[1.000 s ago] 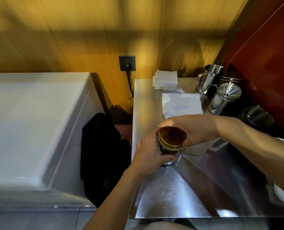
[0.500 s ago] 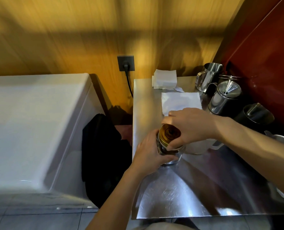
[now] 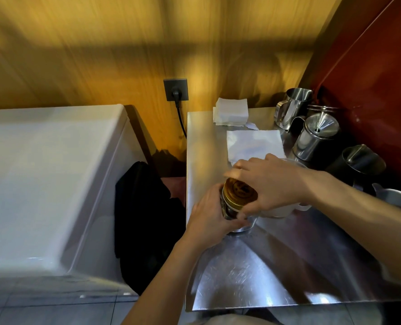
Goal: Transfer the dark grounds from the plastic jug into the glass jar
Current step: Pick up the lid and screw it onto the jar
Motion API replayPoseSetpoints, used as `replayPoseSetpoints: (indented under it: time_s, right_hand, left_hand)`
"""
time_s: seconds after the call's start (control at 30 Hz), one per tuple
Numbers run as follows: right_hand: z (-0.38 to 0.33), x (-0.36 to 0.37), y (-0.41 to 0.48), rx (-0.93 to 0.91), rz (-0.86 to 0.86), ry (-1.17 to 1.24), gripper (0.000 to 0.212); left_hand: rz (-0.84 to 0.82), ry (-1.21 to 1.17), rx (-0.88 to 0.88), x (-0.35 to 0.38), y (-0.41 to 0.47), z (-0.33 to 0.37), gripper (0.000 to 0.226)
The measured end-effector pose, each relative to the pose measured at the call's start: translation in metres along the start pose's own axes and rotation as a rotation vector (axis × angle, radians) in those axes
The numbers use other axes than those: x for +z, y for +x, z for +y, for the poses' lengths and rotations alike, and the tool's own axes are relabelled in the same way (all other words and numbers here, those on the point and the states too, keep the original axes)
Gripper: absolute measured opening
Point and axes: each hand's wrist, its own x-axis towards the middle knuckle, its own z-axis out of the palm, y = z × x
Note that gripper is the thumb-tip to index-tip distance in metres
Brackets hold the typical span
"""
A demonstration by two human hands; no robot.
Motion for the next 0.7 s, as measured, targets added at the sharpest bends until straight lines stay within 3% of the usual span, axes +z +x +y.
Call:
replayPoseSetpoints:
  time_s: [0.07,0.13,0.2,0.33,0.4,0.5,0.7]
  right_hand:
    - [0.000,0.002,0.000,-0.090,-0.005,0.014,0.070]
    - [-0.006,0.003,0.000,-0.040,0.109,-0.035,0.064]
    - [-0.008,0.001,0.001,0.031,0.180,-0.093,0.072]
    - [-0.003,0.002,0.000,-0.095,0.084,-0.002,0.067]
    - [-0.006,0.003,-0.001,-0.056,0.142,-0.066,0.063]
    - [-0.005,0.002,-0.002,0.018,0.208,-0.143,0.076]
    - [0.006,0.007,-0.005,-0.233,0.079,-0.051,0.059]
  left_hand:
    - [0.000,-0.004,-0.005,0.001,0.001,0.000,0.080]
    - [0.001,-0.006,0.004,0.000,0.000,-0.001,0.077]
    - [-0.006,-0.018,0.012,0.000,0.000,-0.002,0.075]
    - [-0.002,-0.023,0.000,0.000,0.001,-0.001,0.075]
    - [-0.008,-0.020,-0.008,0.001,0.001,-0.002,0.076]
    - [-0.018,-0.032,-0.016,0.002,0.001,-0.004,0.077]
    - [-0.158,-0.130,-0.013,-0.010,0.007,-0.008,0.083]
